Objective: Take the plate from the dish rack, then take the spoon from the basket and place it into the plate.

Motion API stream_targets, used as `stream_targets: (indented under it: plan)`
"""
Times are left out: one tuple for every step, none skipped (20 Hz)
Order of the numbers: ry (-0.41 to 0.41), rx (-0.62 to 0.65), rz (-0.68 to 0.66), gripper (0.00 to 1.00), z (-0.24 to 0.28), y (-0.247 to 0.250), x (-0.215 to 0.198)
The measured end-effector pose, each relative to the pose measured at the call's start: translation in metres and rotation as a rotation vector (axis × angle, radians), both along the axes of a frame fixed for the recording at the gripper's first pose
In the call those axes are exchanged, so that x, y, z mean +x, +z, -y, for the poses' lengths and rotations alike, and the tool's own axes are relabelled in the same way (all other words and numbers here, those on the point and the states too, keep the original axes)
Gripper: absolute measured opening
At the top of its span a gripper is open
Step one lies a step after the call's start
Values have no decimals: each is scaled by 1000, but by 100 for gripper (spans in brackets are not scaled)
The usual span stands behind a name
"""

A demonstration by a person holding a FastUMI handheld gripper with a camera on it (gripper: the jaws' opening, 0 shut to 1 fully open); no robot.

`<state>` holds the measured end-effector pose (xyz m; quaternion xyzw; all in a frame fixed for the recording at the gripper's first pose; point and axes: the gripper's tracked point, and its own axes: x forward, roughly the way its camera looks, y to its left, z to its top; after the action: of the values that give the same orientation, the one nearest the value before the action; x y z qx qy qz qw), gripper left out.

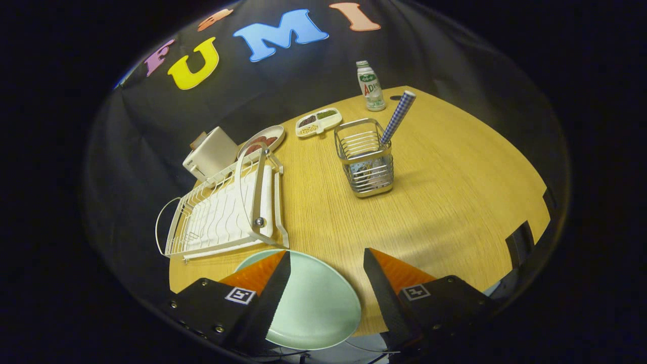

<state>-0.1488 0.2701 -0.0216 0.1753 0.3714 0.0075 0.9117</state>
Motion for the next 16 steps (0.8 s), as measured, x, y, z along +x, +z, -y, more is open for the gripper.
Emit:
stream_targets:
  plan:
    - [-2, -16, 29, 89, 3, 7, 5]
    - [-7, -38, 59, 90, 7, 15, 9]
    - [-13, -62, 91, 89, 13, 24, 15]
    - [-26, -88, 123, 89, 19, 32, 20]
    - [-50, -115, 159, 89, 28, 44, 26]
    - [-79, -138, 203, 90, 36, 57, 31]
    - [-113, -158, 240, 89, 47, 69, 37]
    - [-145, -179, 262, 89, 56, 76, 42]
    - [-172, -199, 275, 89, 66, 83, 46]
    - [-196, -214, 282, 89, 75, 86, 52]
    - [-211, -221, 284, 89, 82, 89, 59]
    - [-224, -221, 281, 89, 87, 90, 63]
    - [-233, -217, 275, 89, 91, 89, 69]
    - [-242, -215, 269, 89, 96, 86, 77]
    - [-250, -215, 264, 89, 101, 84, 84]
    - [-257, -214, 260, 89, 105, 80, 88]
